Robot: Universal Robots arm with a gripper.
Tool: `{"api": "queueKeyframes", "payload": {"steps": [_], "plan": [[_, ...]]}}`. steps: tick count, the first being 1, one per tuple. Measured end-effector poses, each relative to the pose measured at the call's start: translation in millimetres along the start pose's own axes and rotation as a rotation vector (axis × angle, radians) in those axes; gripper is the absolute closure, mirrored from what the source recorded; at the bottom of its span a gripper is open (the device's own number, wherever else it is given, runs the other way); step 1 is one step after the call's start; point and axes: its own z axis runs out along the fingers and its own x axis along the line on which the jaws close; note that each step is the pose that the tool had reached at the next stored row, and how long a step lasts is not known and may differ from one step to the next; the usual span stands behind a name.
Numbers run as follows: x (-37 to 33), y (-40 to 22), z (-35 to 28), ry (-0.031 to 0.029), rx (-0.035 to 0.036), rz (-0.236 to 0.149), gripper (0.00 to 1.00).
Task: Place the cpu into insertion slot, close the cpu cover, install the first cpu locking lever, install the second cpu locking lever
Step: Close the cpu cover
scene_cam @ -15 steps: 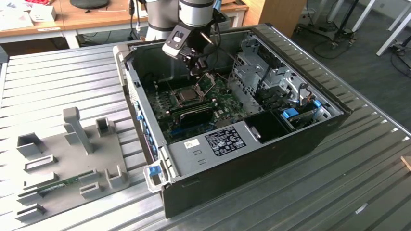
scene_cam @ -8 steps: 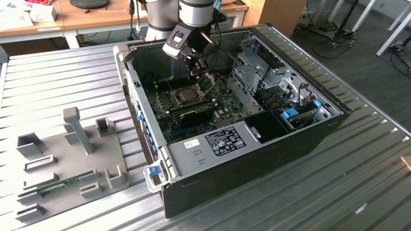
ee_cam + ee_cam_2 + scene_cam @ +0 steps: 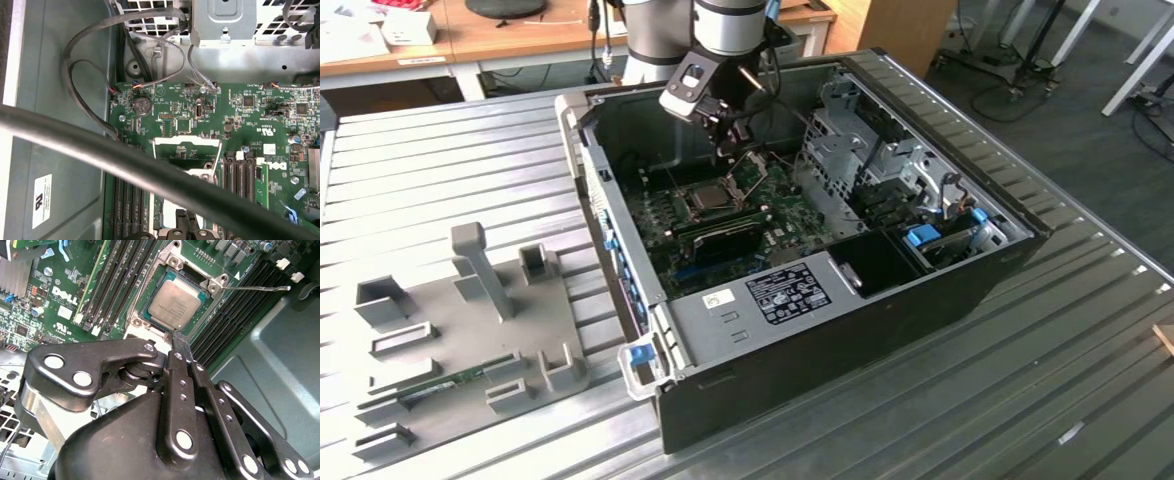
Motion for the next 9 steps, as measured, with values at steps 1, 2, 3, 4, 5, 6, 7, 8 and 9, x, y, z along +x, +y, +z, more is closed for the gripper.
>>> {"api": "queueKeyframes", "payload": {"steps": [1,2,3,4,5,6,7,8,9], "plan": [[0.0,1.1,0.1,0.0,0.0,0.0,0.89],[0.0,2.3,0.1,0.0,0.0,0.0,0.89],[-0.1,3.6,0.2,0.0,0.0,0.0,0.89],[-0.1,4.8,0.2,0.0,0.0,0.0,0.89],[-0.1,5.7,0.3,0.0001,0.0,0.0,0.89],[-0.1,6.5,0.3,0.0001,-0.0001,0.0,0.89],[-0.1,7.2,0.3,0.0,-0.0001,0.0,0.89],[-0.1,7.9,0.4,0.0001,-0.0001,0.0,0.89],[-0.1,8.4,0.4,0.0001,0.0,0.0,0.89]]}}
